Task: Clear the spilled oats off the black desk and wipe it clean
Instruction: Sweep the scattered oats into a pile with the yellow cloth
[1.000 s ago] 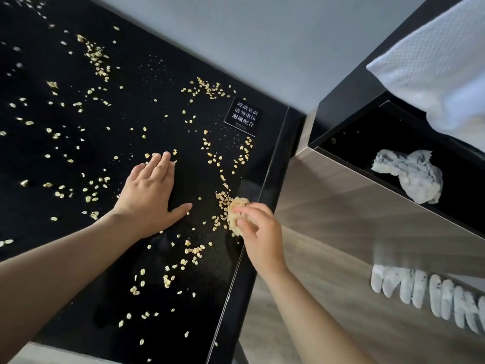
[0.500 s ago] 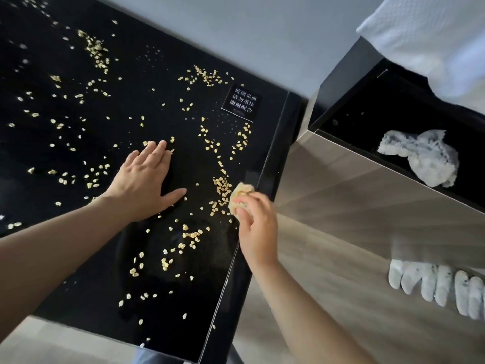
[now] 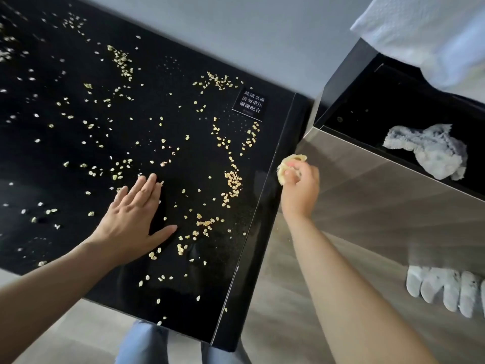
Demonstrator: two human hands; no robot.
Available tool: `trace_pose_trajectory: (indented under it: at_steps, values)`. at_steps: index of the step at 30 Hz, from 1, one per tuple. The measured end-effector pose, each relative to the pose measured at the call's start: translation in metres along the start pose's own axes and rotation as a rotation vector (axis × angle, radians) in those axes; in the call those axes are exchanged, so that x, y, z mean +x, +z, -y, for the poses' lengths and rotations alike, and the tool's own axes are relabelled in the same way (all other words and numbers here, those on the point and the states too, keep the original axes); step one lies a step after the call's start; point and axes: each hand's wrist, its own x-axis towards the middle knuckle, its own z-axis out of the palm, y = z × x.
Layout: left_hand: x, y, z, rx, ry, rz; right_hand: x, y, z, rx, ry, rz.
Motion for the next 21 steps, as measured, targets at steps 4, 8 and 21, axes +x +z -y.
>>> trace_pose_trajectory:
  at_steps: [4, 8, 21]
  values:
    - [0.000, 0.002, 0.009, 0.028, 0.024, -0.027, 0.030, 0.007, -0.001, -0.034, 0.020, 0.014]
    - [0.008, 0.010, 0.020, 0.046, 0.054, -0.037, -0.005, 0.014, -0.007, -0.062, -0.131, 0.114]
    - [0.014, 0.015, 0.032, 0.100, 0.131, -0.029, -0.102, -0.014, 0.010, 0.030, -0.036, 0.084]
